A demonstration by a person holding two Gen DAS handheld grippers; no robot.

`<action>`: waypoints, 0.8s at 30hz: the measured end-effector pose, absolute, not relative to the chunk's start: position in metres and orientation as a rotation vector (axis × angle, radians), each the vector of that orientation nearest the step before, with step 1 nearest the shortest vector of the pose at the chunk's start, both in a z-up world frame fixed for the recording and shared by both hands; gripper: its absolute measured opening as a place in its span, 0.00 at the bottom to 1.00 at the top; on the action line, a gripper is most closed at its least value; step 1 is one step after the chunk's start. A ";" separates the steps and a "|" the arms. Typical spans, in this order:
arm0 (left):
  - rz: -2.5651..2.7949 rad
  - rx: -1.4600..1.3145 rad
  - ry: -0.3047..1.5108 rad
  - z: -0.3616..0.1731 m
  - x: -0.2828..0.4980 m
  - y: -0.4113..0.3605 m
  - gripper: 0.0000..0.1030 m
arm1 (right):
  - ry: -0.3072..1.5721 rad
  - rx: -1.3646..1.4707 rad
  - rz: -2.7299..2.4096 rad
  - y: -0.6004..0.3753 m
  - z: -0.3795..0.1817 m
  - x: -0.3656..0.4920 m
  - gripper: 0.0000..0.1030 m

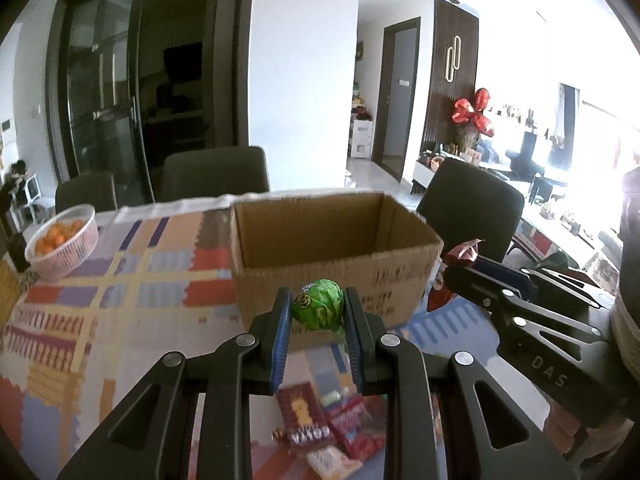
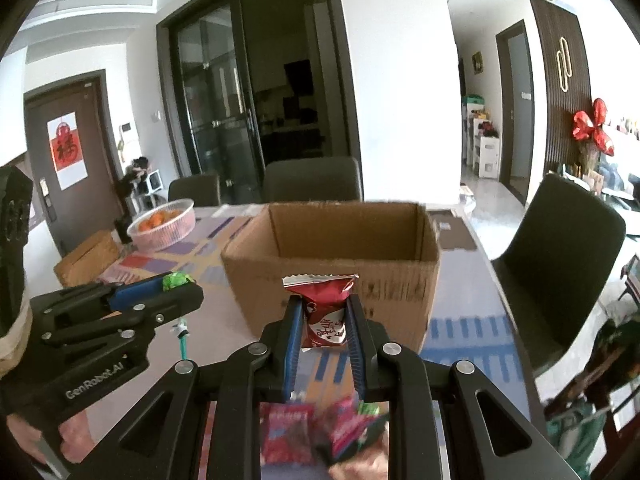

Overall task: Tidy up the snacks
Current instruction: 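Carry both snacks over the cardboard box and open both tools to drop them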

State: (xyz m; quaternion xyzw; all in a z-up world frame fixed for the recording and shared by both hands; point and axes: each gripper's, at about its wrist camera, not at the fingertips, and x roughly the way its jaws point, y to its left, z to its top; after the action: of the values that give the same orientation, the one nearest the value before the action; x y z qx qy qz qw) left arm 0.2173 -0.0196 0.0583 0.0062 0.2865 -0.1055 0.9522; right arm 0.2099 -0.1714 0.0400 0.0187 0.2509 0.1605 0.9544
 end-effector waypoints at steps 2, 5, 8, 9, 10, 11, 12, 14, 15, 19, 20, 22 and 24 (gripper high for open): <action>-0.218 0.014 0.577 0.065 0.225 -0.020 0.25 | 0.497 0.041 0.323 -0.173 0.046 0.219 0.22; -0.222 0.034 0.565 0.077 0.242 -0.022 0.25 | 0.488 0.038 0.312 -0.174 0.055 0.231 0.22; -0.228 0.045 0.568 0.086 0.257 -0.026 0.25 | 0.494 0.040 0.314 -0.176 0.063 0.248 0.22; -0.234 0.045 0.574 0.089 0.264 -0.026 0.25 | 0.496 0.040 0.316 -0.176 0.066 0.254 0.22; -0.235 0.048 0.576 0.090 0.269 -0.026 0.25 | 0.497 0.037 0.318 -0.175 0.069 0.259 0.22; -0.233 0.052 0.577 0.093 0.276 -0.026 0.25 | 0.497 0.035 0.312 -0.175 0.072 0.265 0.22; -0.226 0.056 0.579 0.094 0.282 -0.026 0.25 | 0.497 0.036 0.312 -0.175 0.076 0.271 0.22; -0.218 0.062 0.584 0.094 0.294 -0.025 0.25 | 0.506 0.023 0.320 -0.173 0.082 0.283 0.22; -0.215 0.061 0.591 0.095 0.301 -0.023 0.25 | 0.507 0.021 0.320 -0.172 0.084 0.287 0.22; -0.199 0.072 0.619 0.093 0.325 -0.022 0.25 | 0.533 -0.011 0.323 -0.169 0.087 0.311 0.22; -0.195 0.075 0.628 0.091 0.330 -0.022 0.25 | 0.543 -0.011 0.319 -0.170 0.086 0.317 0.22; -0.192 0.075 0.648 0.087 0.339 -0.024 0.25 | 0.561 -0.010 0.311 -0.172 0.083 0.327 0.22; -0.178 0.082 0.667 0.079 0.349 -0.025 0.25 | 0.577 -0.012 0.302 -0.173 0.079 0.335 0.22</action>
State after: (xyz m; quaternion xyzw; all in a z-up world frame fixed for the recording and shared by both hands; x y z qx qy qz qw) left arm 0.3494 -0.0247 0.0793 0.0404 0.3267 -0.0872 0.9402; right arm 0.3352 -0.1728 0.0790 -0.0060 0.2832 0.1483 0.9475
